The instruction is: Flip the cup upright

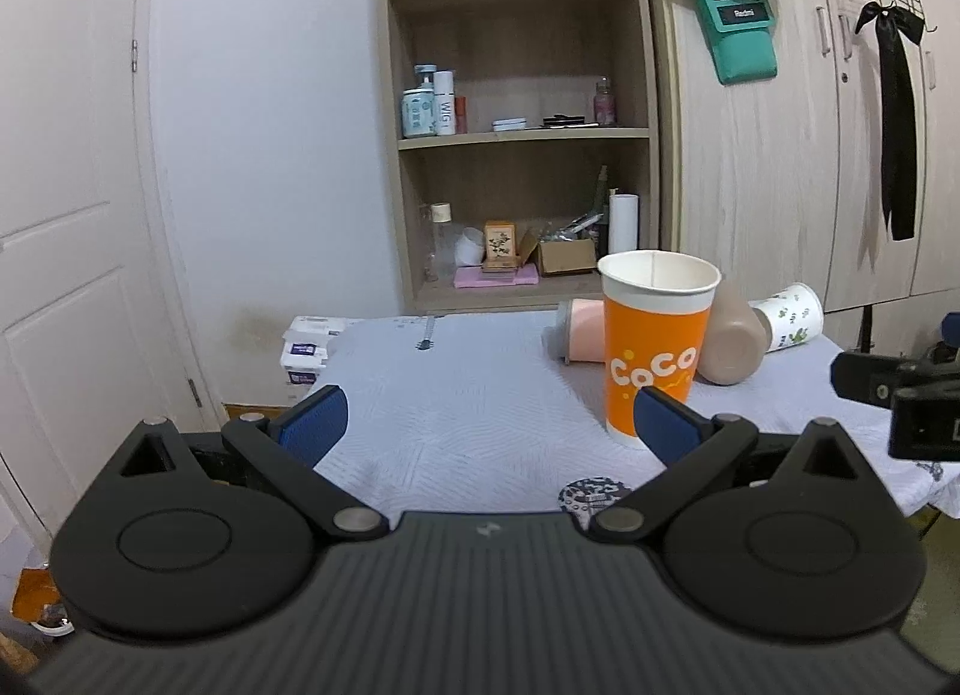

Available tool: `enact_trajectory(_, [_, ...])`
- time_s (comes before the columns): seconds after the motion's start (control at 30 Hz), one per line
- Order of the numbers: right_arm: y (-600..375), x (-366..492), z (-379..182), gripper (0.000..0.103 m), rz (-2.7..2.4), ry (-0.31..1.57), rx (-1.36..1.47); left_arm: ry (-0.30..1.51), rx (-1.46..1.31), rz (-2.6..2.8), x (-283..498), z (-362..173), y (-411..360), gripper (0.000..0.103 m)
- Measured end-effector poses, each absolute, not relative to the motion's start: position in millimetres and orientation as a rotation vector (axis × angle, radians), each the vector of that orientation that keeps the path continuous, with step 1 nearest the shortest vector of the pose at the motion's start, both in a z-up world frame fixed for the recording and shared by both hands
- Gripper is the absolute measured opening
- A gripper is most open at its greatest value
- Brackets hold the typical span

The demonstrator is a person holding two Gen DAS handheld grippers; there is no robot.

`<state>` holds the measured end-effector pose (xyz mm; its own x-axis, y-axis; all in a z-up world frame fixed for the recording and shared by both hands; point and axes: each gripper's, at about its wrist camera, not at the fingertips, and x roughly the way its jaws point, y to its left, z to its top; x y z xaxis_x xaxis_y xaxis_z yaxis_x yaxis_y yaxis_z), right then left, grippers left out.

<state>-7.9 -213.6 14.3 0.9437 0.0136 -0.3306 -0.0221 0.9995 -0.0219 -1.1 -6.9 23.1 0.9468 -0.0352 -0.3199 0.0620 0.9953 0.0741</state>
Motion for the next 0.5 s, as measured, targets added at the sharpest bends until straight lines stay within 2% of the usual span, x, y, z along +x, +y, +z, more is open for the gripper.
enact_trajectory(0.5, [-208.8, -12.1, 15.9, 0.103, 0.023, 0.33, -0.044, 0.344, 0.101, -0.039, 1.2, 19.3, -4.8, 0.103])
